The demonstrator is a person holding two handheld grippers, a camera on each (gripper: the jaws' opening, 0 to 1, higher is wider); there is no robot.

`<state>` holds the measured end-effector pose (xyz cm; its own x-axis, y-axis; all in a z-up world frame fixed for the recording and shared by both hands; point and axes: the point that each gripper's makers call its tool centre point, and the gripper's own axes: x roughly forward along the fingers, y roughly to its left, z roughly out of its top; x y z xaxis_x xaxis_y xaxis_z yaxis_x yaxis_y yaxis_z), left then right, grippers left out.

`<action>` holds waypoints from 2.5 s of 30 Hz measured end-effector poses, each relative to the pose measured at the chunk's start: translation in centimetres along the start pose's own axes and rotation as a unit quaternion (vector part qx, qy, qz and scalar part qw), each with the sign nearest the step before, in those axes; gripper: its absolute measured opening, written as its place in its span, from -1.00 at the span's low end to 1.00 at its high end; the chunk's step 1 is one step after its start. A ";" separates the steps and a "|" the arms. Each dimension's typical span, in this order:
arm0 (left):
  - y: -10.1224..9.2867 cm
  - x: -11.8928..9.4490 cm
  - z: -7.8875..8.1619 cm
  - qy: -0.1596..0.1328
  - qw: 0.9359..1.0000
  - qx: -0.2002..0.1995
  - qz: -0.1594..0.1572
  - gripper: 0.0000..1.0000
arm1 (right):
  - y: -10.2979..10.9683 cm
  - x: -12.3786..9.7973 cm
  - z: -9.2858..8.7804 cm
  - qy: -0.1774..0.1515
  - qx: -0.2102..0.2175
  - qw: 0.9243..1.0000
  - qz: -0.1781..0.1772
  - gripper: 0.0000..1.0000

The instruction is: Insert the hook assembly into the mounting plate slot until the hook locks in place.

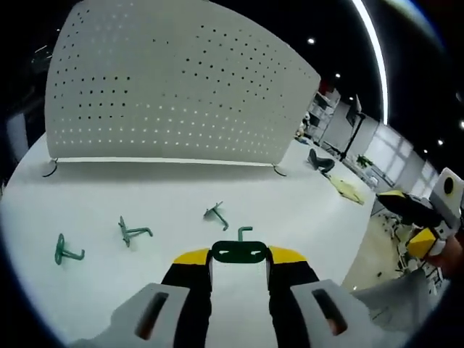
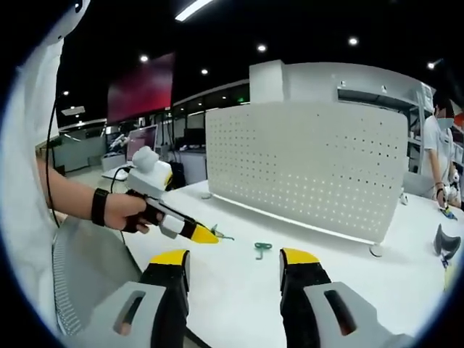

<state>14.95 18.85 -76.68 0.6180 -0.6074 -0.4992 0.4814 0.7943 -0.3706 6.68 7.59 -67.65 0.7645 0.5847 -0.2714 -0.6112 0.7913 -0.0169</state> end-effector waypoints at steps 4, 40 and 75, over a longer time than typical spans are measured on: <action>-0.8 -1.0 -0.2 -0.002 1.000 -0.021 -0.018 -0.41 | 0.5 0.0 0.1 -0.001 -0.004 1.000 0.005 -0.01; -4.2 -9.9 0.8 -0.034 0.986 -0.131 -0.099 -0.41 | 6.5 2.6 1.9 -0.012 -0.055 0.994 0.090 -0.27; -8.1 -12.8 0.3 -0.012 0.973 -0.110 -0.200 -0.41 | 10.0 4.5 2.4 -0.005 -0.122 0.982 0.145 -0.72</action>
<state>3.37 20.21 -67.08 0.4236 -0.8669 -0.2629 0.5437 0.4754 -0.6916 4.50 18.55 -66.76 0.5523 0.7817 -0.2897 -0.8334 0.5259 -0.1701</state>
